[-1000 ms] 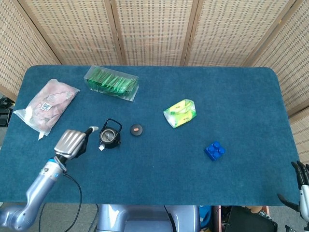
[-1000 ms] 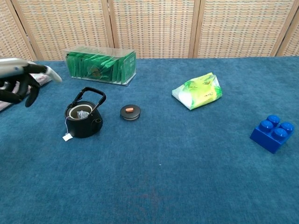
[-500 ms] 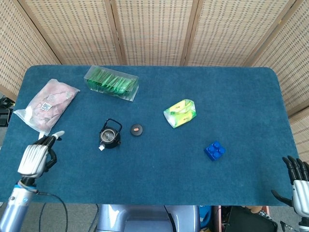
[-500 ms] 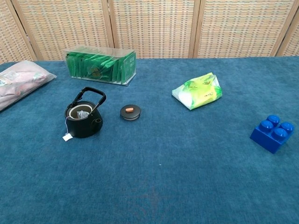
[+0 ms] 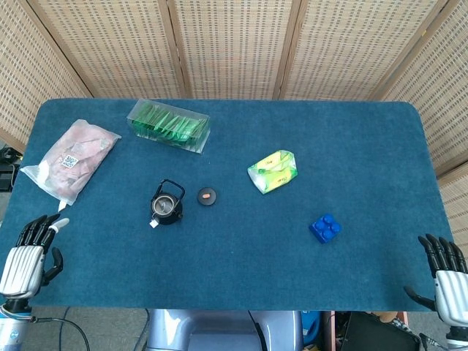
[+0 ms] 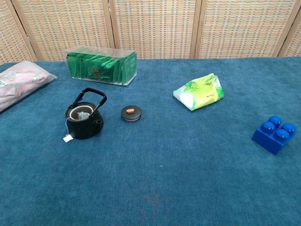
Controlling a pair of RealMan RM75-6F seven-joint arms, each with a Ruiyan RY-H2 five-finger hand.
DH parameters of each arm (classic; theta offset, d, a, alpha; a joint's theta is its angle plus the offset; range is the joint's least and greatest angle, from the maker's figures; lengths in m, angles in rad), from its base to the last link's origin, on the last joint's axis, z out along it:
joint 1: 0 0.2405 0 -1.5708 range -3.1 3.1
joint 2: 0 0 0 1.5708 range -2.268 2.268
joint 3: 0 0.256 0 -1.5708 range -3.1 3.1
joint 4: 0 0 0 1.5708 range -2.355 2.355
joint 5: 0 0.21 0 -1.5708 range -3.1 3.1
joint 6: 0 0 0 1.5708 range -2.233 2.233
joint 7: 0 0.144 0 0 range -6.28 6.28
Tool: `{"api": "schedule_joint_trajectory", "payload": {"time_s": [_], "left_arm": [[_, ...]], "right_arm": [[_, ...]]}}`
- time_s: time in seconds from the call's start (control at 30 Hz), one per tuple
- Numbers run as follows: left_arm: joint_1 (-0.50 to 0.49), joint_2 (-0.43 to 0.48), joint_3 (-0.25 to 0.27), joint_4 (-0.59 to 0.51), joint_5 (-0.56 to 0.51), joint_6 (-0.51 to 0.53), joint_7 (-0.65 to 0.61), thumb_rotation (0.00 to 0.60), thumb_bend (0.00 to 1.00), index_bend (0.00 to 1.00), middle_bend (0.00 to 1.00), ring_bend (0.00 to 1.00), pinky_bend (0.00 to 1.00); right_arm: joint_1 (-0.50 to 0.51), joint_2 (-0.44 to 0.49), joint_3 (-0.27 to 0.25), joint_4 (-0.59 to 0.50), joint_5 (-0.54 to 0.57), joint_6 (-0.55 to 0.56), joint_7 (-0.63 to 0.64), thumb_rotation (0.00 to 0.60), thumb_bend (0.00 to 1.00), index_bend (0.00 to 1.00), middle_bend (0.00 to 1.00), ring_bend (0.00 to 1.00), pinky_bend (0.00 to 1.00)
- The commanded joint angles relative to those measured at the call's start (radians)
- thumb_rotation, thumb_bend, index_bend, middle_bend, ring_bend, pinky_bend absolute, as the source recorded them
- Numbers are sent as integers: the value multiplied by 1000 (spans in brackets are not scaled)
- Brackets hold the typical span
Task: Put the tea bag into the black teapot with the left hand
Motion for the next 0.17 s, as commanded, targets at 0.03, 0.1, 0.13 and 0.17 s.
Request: {"api": "schedule_joint_trajectory", "payload": {"time_s": [0.03,0.1,0.13,0.17], "left_arm": [[6,2,-4,-1,6,0,0,600,774,175,125,77,73],[10,3,-12,-3,14,-2,1,600,774,175,125,77,72],[11,3,-14,-4,16,-3,2,600,774,175,125,77,72],[12,3,-16,-4,18,-4,3,600,774,175,125,77,72]], "right_arm": [[3,-1,-3,-2,-12,5,-3,600,18,107,141,0,64],[5,-1,-5,-5,-15,5,-7,600,18,107,141,0,64],[5,-1,-6,-6,-15,5,-8,600,19,107,141,0,64],[6,-1,-6,-6,-16,5,-9,600,19,107,141,0,64]]}}
